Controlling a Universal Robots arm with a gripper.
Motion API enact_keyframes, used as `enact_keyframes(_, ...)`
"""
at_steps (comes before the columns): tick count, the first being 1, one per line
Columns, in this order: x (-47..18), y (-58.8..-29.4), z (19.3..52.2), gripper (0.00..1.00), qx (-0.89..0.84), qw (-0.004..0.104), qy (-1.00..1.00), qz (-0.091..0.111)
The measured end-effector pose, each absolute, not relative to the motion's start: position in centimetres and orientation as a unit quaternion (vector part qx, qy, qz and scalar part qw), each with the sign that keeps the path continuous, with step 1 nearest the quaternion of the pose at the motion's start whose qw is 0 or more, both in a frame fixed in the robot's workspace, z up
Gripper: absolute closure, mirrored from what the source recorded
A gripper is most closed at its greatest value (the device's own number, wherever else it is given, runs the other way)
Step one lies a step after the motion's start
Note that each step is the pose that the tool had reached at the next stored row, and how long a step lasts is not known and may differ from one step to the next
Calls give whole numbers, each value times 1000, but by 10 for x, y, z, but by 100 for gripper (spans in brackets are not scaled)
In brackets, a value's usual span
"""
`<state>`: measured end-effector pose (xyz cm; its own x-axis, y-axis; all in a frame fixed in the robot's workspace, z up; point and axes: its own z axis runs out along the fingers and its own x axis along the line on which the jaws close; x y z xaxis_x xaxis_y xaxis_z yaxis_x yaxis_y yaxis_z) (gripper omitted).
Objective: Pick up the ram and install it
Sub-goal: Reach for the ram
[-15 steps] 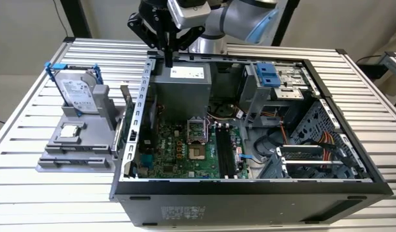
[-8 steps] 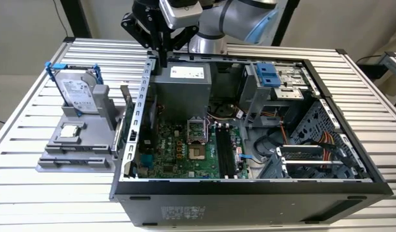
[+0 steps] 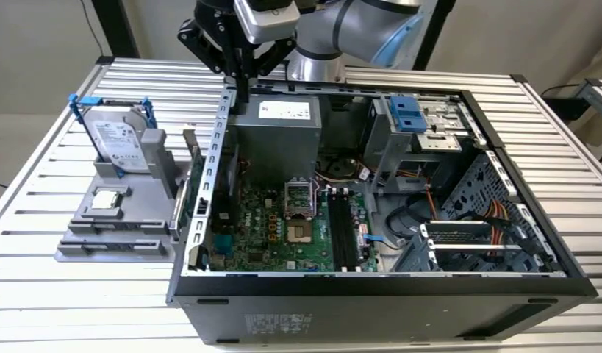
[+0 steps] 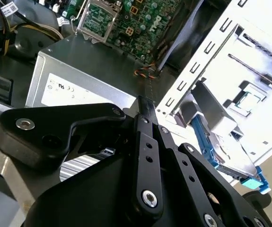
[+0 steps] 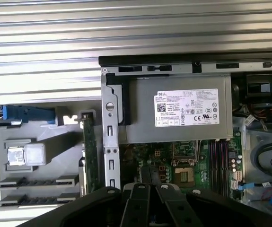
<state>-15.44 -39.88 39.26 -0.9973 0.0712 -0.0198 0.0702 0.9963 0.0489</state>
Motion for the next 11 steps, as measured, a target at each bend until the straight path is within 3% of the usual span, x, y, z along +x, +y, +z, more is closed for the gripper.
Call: enact_keyframes(11,-164,-399,393,100,35,11,999,24)
